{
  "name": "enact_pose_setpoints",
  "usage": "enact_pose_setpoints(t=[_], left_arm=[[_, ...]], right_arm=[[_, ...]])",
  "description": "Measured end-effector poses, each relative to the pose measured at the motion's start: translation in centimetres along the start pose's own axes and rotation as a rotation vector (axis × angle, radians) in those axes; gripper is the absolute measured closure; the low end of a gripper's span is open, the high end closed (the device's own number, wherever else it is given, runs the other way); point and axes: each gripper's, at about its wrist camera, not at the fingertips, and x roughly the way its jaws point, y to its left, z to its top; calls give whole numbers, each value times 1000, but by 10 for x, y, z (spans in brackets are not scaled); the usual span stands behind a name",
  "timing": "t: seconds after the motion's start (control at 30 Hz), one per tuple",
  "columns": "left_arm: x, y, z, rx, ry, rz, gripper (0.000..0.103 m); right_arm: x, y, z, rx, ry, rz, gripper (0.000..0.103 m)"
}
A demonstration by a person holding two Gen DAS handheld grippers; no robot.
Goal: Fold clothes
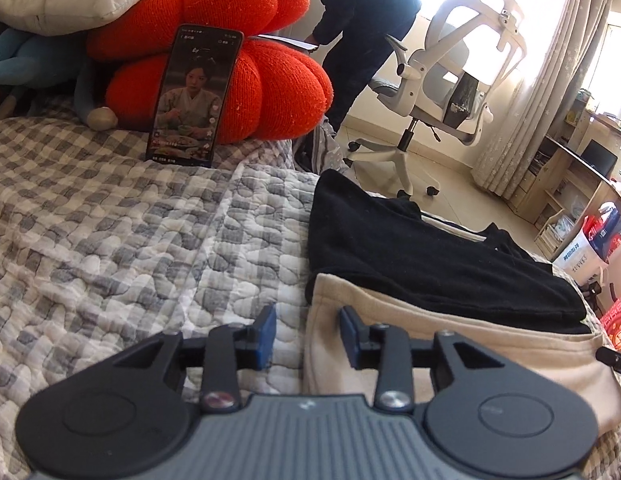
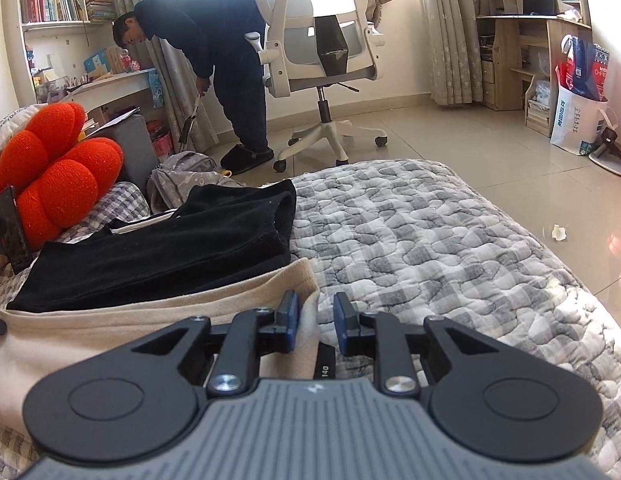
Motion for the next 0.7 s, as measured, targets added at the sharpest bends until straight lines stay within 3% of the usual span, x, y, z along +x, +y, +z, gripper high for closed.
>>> enact_pose_setpoints(t=[0.17, 0.33, 0.43, 0.53, 0.57, 0.6, 0.63, 0.7], left_arm=[[-24, 13, -9, -35, 107, -95, 61], [-42, 16, -21, -14, 204, -154, 60], [-41, 16, -24, -31, 228, -188, 61], [-35, 13, -29, -40, 228, -175, 63], [-35, 11, -30, -39, 219, -167, 66], [-33, 9, -31, -38, 215, -155, 77], [-31, 6, -33, -32, 223, -146, 87], [-29, 1, -35, -16, 214, -119, 93]], right_arm=[[-20, -11, 0, 61, 70, 59, 70], [-40, -23, -2, 145, 136, 124, 70], [-43, -27, -7, 200, 178, 142, 70], [-47, -30, -12, 254, 220, 159, 70], [-47, -30, -13, 264, 230, 162, 70], [-47, -29, -14, 251, 232, 156, 70], [-46, -26, -14, 229, 228, 142, 77], [-46, -23, -12, 202, 228, 121, 90]])
